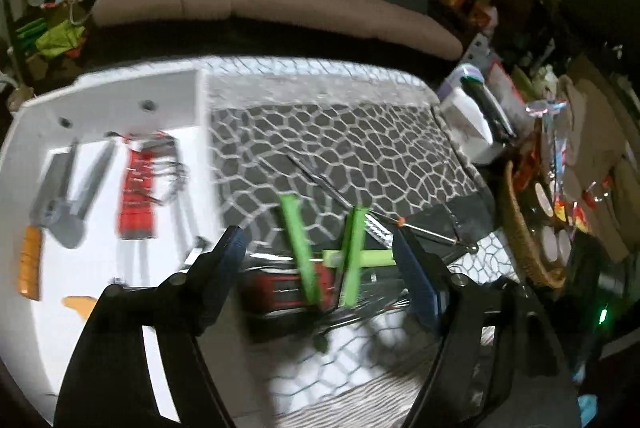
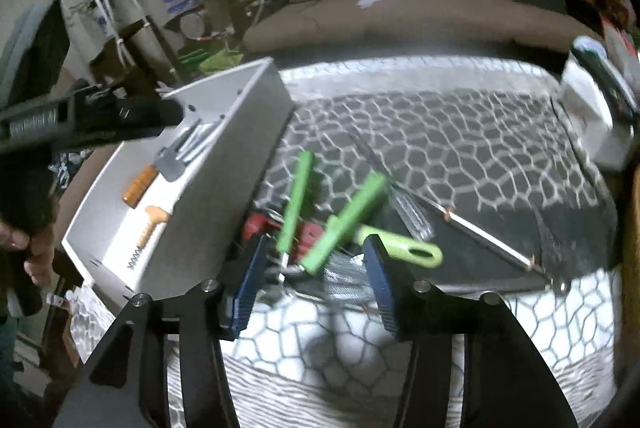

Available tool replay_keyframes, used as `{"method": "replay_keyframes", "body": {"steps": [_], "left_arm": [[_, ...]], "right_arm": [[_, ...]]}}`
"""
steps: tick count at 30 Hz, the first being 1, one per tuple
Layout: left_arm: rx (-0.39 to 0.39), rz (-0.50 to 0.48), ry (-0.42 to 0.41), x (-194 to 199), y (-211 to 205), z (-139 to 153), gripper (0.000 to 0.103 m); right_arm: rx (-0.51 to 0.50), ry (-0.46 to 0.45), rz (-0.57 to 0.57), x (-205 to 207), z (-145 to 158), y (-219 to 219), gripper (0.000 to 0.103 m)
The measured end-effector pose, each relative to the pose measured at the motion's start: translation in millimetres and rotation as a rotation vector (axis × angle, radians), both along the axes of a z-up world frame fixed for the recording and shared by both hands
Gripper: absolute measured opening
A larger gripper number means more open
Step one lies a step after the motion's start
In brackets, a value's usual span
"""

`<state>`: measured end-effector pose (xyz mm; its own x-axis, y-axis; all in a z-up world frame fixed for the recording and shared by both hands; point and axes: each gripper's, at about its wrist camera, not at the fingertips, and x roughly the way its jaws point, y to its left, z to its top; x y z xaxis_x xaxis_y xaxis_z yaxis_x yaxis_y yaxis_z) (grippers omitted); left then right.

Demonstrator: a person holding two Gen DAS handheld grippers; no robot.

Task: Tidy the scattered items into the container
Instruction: 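Lift the green tongs with the left gripper toward the white tray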

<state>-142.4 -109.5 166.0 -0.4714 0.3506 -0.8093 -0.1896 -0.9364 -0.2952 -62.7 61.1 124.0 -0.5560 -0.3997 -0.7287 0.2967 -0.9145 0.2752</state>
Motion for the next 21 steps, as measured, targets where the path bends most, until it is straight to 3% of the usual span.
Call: {"method": "replay_keyframes", "body": {"steps": [7, 16, 19, 21], "left_arm": [[-0.045, 0.025, -0.077, -33, 42, -46, 0.071], [-0.149, 0.121, -0.162, -66, 45, -106, 0.053], [-0.18, 0.125, -0.182, -72, 46, -123, 0.042], [-0.18, 0.134, -0.196, -74, 43, -131, 0.025]], "right_arm": [[-0.055, -0.014, -0.02, -11, -31, 17, 0.056], [-0.121, -0.033, -0.071, -45, -54, 27, 0.056], [-0.17, -0.043, -0.127, -69, -55, 36, 0.057], [-0.227, -0.102, -0.165, -91, -64, 43, 0.057]]}}
